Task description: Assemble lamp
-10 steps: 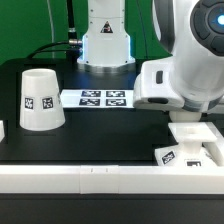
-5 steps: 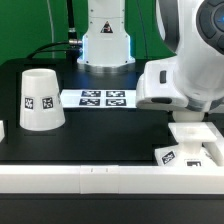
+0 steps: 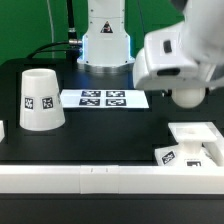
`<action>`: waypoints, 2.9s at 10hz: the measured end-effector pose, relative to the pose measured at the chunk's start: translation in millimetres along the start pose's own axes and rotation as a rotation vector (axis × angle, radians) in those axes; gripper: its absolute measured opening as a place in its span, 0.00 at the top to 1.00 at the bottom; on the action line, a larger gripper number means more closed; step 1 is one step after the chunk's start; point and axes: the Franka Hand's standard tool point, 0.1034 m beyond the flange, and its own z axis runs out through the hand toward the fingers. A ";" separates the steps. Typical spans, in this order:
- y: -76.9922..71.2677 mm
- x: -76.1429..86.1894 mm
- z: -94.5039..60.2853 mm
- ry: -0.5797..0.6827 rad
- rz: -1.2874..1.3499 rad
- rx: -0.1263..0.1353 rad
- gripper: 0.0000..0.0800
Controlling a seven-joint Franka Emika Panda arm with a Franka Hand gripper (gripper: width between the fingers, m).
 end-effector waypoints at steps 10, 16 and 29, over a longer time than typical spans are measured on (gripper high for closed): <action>16.1 14.0 -53.1 0.477 -0.057 0.012 0.28; 26.4 22.5 -84.3 0.914 -0.059 -0.026 0.28; 29.3 32.2 -138.9 1.318 -0.334 -0.254 0.28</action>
Offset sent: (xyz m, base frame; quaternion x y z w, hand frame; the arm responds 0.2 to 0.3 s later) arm 0.0000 0.0000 0.0000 0.0000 0.0000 0.0000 1.0000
